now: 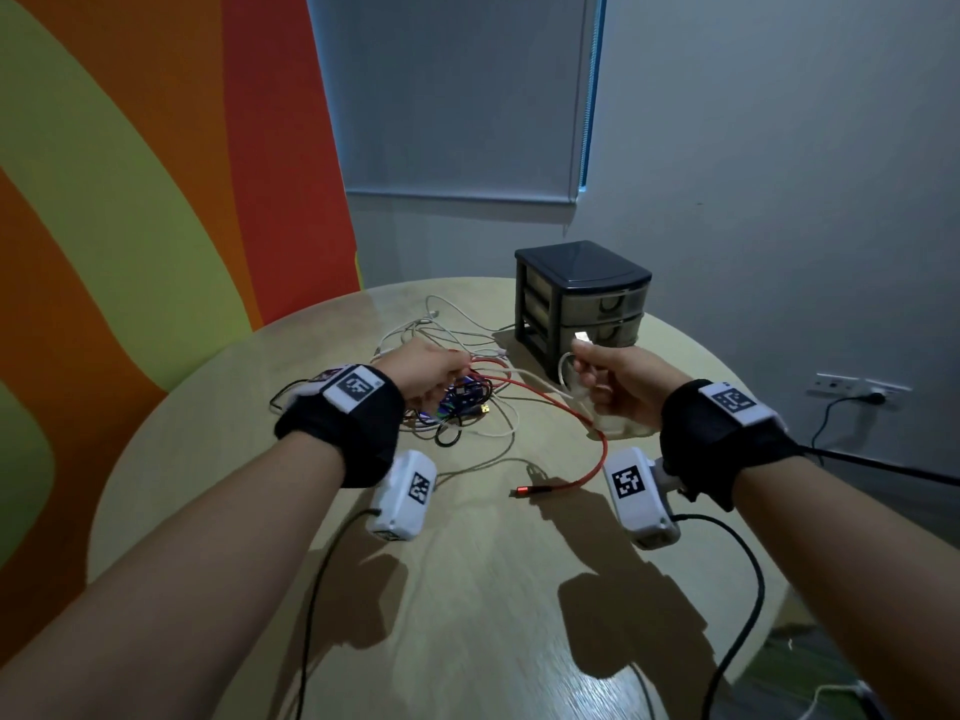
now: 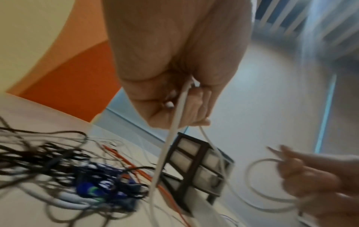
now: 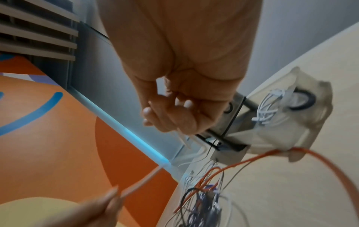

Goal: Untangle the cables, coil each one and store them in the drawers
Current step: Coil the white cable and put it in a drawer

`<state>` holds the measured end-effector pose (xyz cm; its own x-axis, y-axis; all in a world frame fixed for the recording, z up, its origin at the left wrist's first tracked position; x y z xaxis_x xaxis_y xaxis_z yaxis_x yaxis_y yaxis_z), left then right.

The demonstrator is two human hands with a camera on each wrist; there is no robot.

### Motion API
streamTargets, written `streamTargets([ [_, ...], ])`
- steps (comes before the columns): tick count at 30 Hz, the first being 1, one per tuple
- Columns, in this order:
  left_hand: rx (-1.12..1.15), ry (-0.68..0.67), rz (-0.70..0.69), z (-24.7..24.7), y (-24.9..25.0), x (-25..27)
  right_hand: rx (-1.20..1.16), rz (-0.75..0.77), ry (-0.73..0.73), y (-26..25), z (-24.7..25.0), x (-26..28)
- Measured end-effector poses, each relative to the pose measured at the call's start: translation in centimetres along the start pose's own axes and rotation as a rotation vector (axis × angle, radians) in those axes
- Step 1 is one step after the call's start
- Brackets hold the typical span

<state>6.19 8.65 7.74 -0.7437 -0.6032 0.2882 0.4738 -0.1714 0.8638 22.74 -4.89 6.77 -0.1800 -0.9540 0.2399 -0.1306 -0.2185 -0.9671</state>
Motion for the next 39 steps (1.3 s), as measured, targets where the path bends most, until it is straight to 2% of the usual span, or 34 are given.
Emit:
streamTargets([
  [3, 0.102, 0.012, -0.157, -2.5, 2.9, 0.0, -0.083, 0.003, -0.066, 0.3, -1.8, -0.8],
  [5, 0.09, 0.021, -0.237, -4.0, 4.6, 0.3, -0.11, 0.014, -0.089, 0.4, -2.3, -1.1],
  [9, 0.04, 0.006, -0.342, -5.7, 6.2, 1.0, -0.207, 0.079, -0.105, 0.1, -2.5, -1.2],
  [12, 0.059, -0.055, -0.392, -6.5, 6.2, 1.3, -0.243, 0.138, -0.078, -0.2, -2.0, -1.4],
  [18, -0.025, -0.278, -0.381, -9.5, 5.1, 1.6, -0.283, 0.151, -0.005, -0.3, -1.7, -1.2],
  [22, -0.133, -0.358, -0.345, -10.3, 4.4, 1.0, -0.237, 0.148, -0.051, -0.5, -1.7, -1.1],
  [25, -0.074, -0.418, -0.295, -10.1, 3.4, 0.6, -0.278, 0.17, -0.087, -0.7, -1.7, -0.7],
  [27, 0.043, -0.394, -0.246, -9.4, 2.6, 0.2, -0.251, 0.161, -0.091, -0.8, -1.6, -0.4],
  [31, 0.158, -0.189, -0.222, -7.0, 1.8, -0.3, -0.164, 0.12, -0.114, -0.6, -2.0, -0.1],
  [39, -0.117, -0.071, -0.301, -6.0, 2.6, -0.5, 0.057, -0.047, -0.192, 0.3, -3.4, 0.1],
])
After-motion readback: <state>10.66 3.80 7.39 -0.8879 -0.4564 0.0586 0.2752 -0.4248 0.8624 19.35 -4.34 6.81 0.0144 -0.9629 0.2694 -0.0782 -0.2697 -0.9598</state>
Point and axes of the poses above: each hand's wrist, its own x-axis away from the middle knuckle, its own z-axis out of the back of the hand, y = z × x, the point moved 7 cm from there along -x, towards the middle knuckle, and after that the axes turned 13 degrees about -y, right-handed, at the moved point
